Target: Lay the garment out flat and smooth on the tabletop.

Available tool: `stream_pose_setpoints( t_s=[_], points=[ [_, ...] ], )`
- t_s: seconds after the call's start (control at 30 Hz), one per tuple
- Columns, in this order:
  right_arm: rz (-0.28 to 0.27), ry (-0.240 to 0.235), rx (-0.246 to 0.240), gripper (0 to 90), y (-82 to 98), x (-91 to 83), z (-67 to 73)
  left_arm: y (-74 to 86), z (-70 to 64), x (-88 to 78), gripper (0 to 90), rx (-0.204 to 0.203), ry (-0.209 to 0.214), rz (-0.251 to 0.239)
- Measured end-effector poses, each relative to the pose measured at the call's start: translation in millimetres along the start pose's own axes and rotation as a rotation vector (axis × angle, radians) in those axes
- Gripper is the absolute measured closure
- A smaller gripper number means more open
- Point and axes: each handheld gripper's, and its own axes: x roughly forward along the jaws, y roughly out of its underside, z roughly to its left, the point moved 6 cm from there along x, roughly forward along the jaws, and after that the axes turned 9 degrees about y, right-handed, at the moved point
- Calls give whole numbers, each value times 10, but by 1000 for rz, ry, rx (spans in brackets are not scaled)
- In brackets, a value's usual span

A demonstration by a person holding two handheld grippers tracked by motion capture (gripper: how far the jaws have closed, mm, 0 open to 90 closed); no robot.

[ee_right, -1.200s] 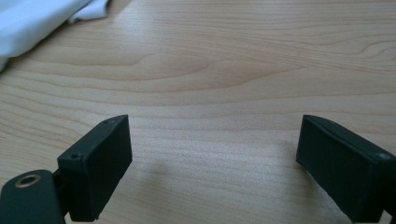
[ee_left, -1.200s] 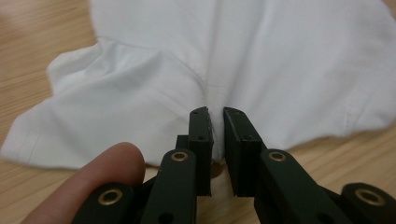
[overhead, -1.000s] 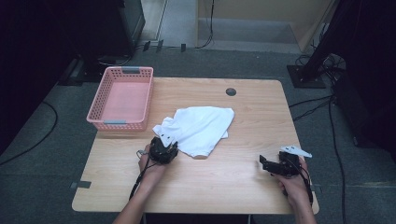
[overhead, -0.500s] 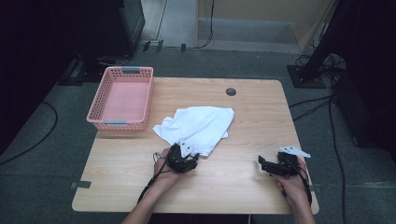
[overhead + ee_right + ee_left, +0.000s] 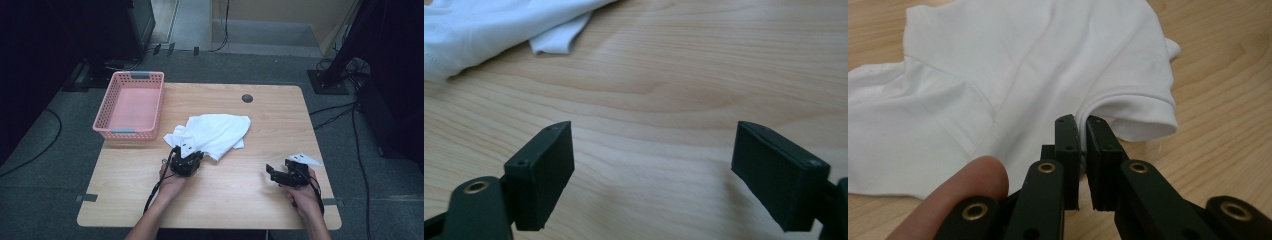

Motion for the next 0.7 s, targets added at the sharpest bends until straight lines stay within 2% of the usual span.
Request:
stream_pose_setpoints(
  t_s=[0.13, 0.23, 0.33, 0.4, 0.47, 0.6, 0.7],
  points=[
    [-8, 3, -38, 258, -71, 77, 169, -21, 36, -20, 865, -12, -1, -9],
    [-20, 6, -70, 333, -136, 134, 288, -39, 38, -30, 864, -6, -1, -10],
    [-35, -11, -83, 413, -210, 200, 421, -54, 28, -32, 864, -9, 1, -16],
    [-39, -26, -66, 492, -264, 249, 506, -61, 25, -32, 863, -9, 1, -18],
    [-41, -71, -33, 544, -314, 296, 600, -62, 31, -29, 863, -8, -1, -18],
    [-18, -54, -71, 562, -361, 465, 746, -61, 43, -30, 862, -8, -2, -15],
    [-8, -52, -50, 566, -420, 568, 826, -59, 43, -28, 860, -10, 0, -15]
  ],
)
